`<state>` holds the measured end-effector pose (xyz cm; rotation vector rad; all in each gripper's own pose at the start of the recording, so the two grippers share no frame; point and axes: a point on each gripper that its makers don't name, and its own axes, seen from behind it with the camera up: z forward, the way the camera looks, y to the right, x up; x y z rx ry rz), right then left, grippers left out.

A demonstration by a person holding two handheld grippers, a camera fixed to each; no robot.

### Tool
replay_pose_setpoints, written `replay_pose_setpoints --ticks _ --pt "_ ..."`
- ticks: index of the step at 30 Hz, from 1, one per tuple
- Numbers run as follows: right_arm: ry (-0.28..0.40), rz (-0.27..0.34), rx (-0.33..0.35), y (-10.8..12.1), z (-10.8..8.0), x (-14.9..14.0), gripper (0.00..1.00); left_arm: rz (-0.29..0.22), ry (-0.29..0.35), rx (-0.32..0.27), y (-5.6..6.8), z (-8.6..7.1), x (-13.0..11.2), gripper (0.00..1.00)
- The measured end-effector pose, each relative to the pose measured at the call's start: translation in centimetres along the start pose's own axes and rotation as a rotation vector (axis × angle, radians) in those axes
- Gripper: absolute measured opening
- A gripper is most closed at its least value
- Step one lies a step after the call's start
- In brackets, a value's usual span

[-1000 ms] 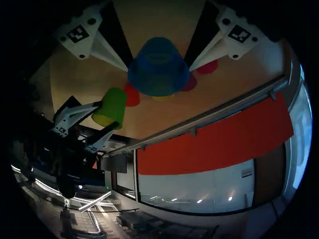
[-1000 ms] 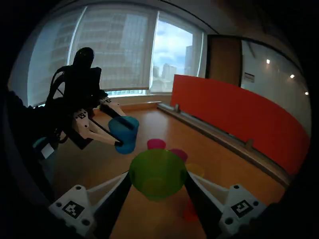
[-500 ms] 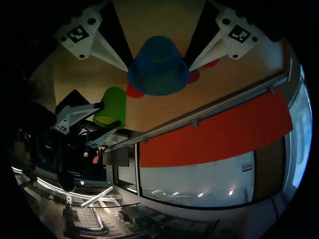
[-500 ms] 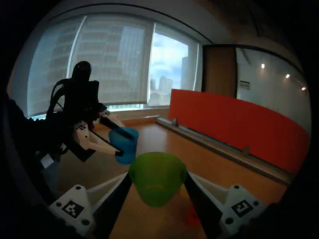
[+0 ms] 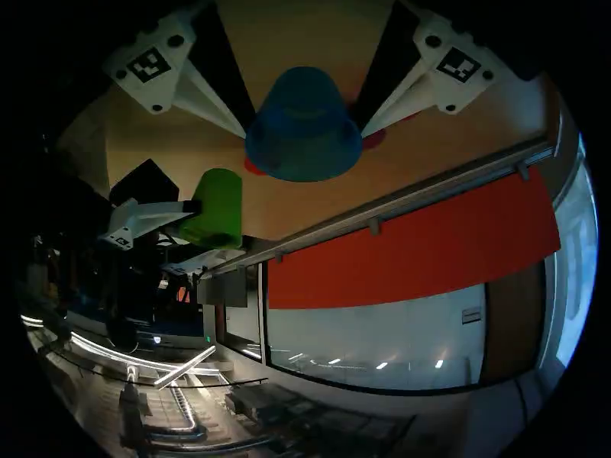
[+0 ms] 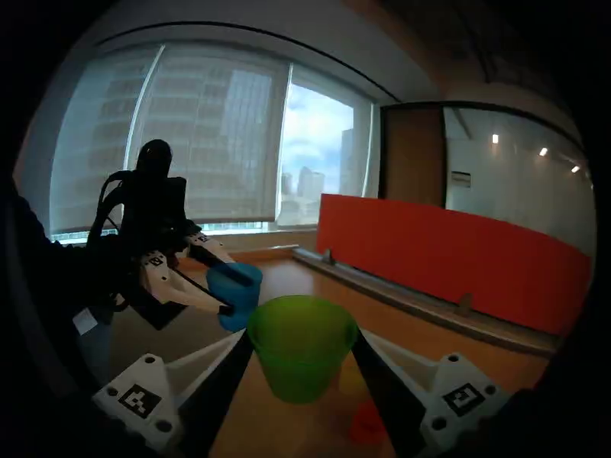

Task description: Pour water

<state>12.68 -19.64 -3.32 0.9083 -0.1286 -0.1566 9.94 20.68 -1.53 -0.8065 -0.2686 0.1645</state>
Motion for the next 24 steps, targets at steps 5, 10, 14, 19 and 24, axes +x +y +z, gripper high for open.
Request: replay_pose_setpoints --ticks 5,10,14,19,24 --pt "0.028 -0.001 -0.002 -0.1 0.1 0.7 0.93 -0.002 0.008 -0.003 0.1 0.0 0.3 0.84" --pt "0.043 -0.004 -0.002 -0.1 0.1 0.9 0.93 0.003 0.023 -0.002 0.0 -0.2 0.6 0.84" --pt "0.047 -0.005 -0.004 0.0 0.1 1.0 0.93 0.006 0.032 -0.001 0.0 -0.2 0.8 0.84" --pt "0.048 -0.007 0.0 0.0 0.1 1.1 0.93 0.014 0.053 0.007 -0.3 -0.2 1.3 0.84" --pt "0.048 -0.012 0.006 -0.2 0.2 1.1 0.93 0.027 0.078 0.021 -0.7 -0.2 2.0 0.84"
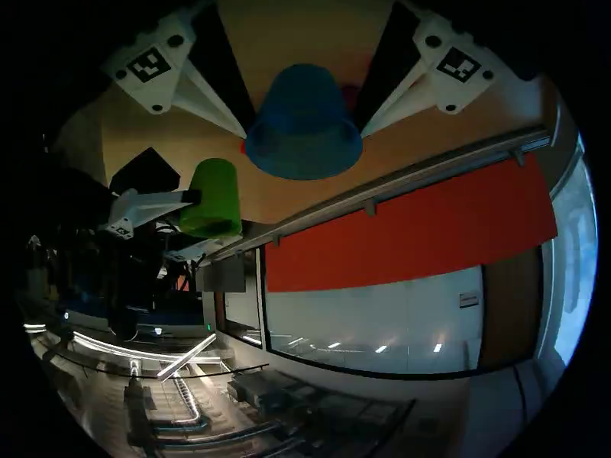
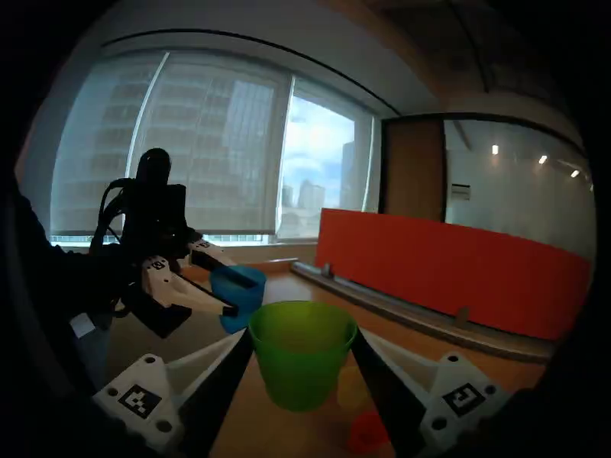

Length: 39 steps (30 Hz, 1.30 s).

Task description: Pour water

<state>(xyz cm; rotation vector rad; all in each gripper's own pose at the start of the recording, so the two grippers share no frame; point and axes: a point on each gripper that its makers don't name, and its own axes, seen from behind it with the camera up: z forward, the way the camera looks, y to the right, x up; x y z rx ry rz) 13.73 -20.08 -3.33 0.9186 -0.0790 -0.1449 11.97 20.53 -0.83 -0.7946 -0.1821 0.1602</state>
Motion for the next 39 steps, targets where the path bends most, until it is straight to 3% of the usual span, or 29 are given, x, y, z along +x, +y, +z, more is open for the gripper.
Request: replay_pose_setpoints --ticks 21,30,39 --pt "-0.001 0.013 0.033 -1.0 0.5 -1.1 0.92 0.156 0.065 0.069 -0.7 0.0 4.1 0.84" --pt "-0.006 0.017 0.055 -1.7 0.9 -1.8 0.92 0.227 0.065 0.1 -1.1 0.3 5.2 0.84" --pt "-0.012 0.034 0.076 -2.4 1.5 -2.4 0.92 0.309 0.073 0.112 -0.6 0.6 6.8 0.84"
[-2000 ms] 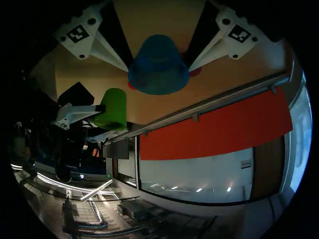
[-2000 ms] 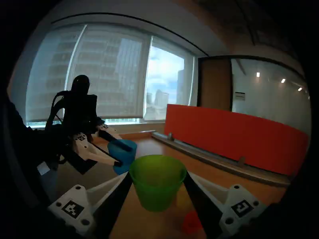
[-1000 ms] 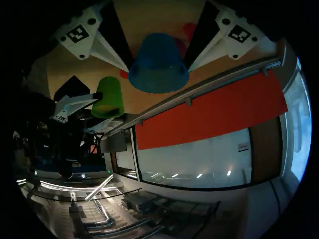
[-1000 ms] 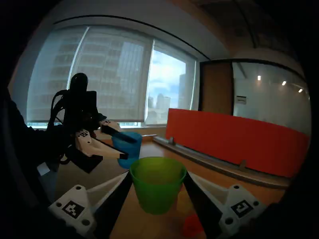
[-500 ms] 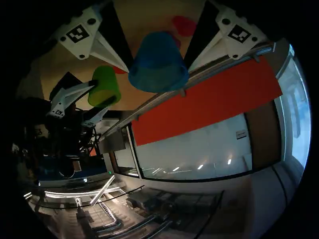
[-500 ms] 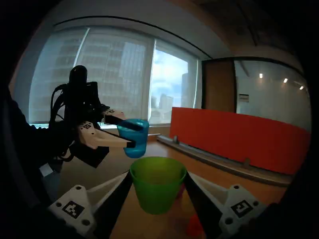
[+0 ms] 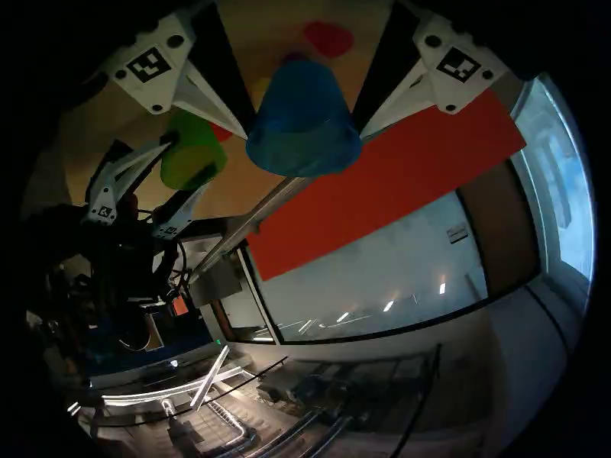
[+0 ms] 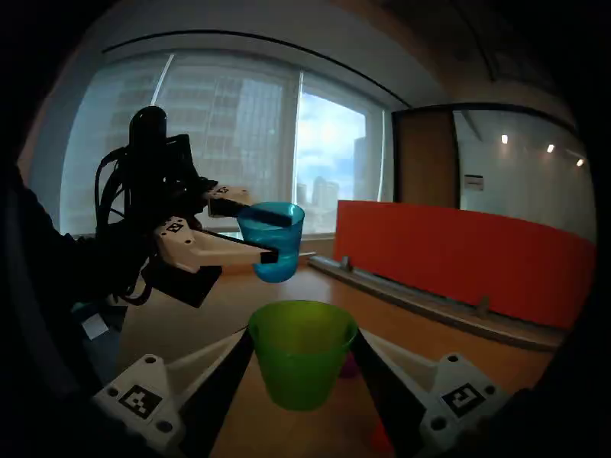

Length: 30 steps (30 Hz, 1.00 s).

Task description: Pour water

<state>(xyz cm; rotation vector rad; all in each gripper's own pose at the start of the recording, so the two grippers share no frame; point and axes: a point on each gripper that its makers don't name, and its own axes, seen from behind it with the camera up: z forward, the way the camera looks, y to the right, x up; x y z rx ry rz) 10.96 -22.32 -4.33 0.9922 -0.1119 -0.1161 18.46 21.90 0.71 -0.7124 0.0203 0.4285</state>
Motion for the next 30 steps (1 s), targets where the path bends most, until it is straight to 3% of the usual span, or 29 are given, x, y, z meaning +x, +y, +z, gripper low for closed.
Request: replay_pose_setpoints --ticks 30 --pt "-0.011 0.02 0.078 -1.7 3.7 -1.4 0.92 0.262 -0.029 0.046 -1.2 0.3 1.8 0.84"
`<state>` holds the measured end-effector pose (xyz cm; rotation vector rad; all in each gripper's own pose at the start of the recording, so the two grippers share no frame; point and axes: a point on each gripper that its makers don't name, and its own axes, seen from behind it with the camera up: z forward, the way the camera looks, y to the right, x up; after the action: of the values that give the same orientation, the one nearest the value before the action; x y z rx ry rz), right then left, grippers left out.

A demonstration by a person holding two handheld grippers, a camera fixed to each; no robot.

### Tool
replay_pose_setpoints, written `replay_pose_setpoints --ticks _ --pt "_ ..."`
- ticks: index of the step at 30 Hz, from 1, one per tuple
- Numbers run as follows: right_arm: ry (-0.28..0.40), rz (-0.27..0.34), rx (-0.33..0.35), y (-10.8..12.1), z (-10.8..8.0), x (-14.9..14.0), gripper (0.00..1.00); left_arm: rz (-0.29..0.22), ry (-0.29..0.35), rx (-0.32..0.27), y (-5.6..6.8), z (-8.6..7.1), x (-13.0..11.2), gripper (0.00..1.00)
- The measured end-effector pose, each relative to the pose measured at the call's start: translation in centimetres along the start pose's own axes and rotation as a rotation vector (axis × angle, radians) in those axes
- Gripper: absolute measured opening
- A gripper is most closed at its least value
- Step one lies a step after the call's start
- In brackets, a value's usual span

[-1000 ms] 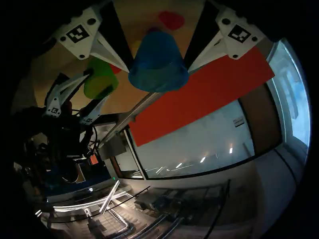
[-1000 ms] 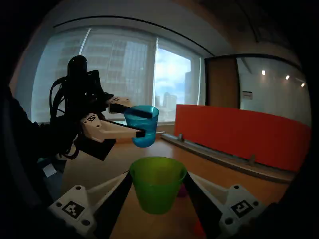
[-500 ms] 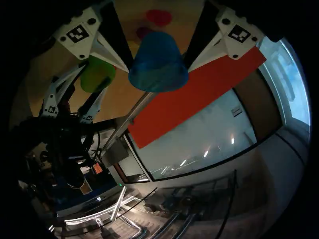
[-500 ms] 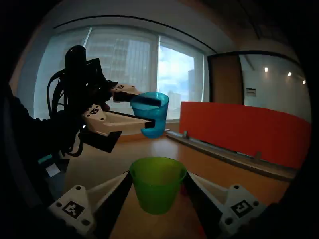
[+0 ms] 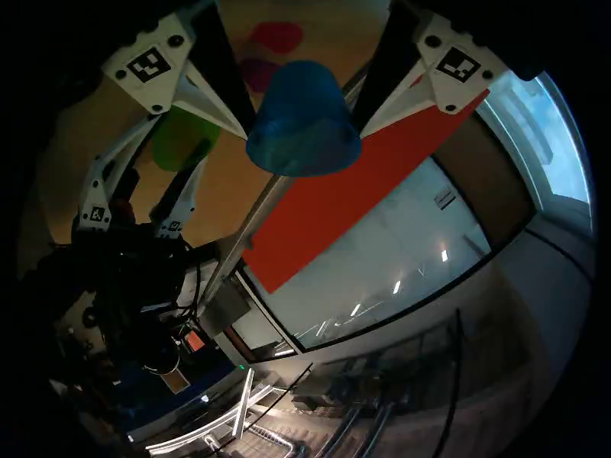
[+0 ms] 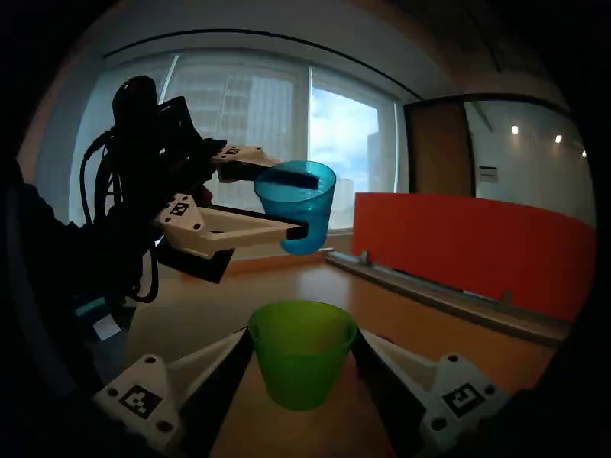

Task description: Pour water

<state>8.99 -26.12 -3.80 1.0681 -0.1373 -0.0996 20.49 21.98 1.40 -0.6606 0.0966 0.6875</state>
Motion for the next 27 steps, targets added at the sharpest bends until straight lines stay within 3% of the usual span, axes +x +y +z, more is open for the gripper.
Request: replay_pose_setpoints --ticks 27 --pt "0.002 0.001 0.022 0.1 1.5 0.3 0.92 0.236 -0.004 0.048 -0.8 1.2 1.2 0.84"
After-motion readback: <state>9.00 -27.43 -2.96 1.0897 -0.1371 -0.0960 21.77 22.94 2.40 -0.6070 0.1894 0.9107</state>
